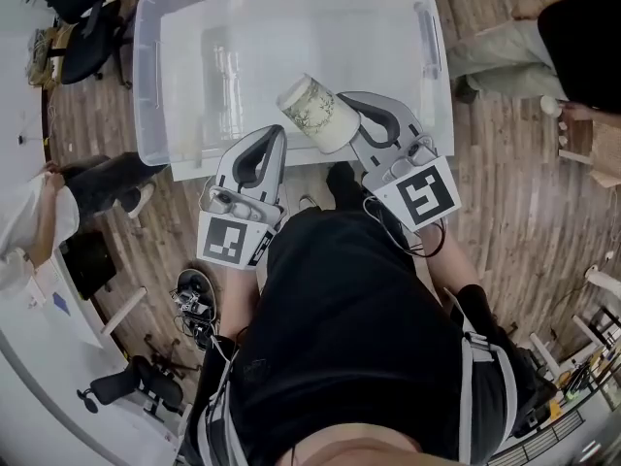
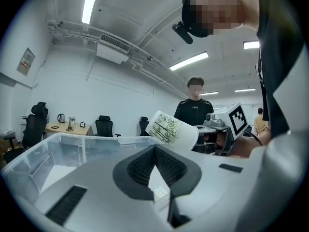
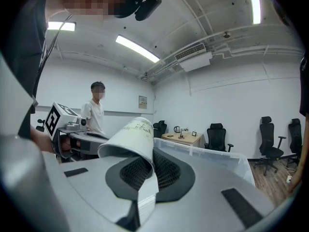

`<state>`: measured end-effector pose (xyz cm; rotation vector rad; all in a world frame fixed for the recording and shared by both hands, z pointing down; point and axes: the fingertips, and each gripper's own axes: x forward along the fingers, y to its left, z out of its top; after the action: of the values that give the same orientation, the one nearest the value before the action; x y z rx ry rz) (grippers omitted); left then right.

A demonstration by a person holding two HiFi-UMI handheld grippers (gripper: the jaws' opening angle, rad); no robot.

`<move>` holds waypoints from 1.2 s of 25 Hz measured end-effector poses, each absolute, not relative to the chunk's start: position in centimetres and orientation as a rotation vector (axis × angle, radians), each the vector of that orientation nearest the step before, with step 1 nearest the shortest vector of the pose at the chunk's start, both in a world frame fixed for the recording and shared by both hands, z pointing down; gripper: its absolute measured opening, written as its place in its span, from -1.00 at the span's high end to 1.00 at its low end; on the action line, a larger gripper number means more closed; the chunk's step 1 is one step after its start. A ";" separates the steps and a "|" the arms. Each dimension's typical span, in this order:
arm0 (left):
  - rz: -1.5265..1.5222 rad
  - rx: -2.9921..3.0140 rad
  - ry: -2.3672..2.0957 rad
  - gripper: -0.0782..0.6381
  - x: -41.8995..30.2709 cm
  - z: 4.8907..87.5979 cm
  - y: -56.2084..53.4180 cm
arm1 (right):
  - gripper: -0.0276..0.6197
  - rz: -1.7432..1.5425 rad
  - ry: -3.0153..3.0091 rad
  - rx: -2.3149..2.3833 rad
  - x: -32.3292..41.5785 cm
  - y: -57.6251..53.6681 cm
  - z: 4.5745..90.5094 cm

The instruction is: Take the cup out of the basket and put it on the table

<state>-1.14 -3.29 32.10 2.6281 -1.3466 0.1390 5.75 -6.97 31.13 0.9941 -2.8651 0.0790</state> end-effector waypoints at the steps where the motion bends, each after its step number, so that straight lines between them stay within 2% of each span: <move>1: 0.135 2.629 -1.344 0.73 -1.4 32.1 -2.4 | 0.84 0.083 -2.866 0.999 5.6 -6.1 31.1; 20: 0.104 2.649 -1.236 0.73 -9.1 33.9 15.9 | 0.84 0.198 -2.799 1.086 -0.2 12.3 33.9; 30: 0.088 2.677 -1.182 0.73 -8.2 34.1 20.8 | 0.84 0.134 -2.803 1.121 1.1 18.3 33.3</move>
<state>-8.21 20.82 34.12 2.6772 -1.1824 0.0882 1.14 18.27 33.32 1.1210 -2.8028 0.1340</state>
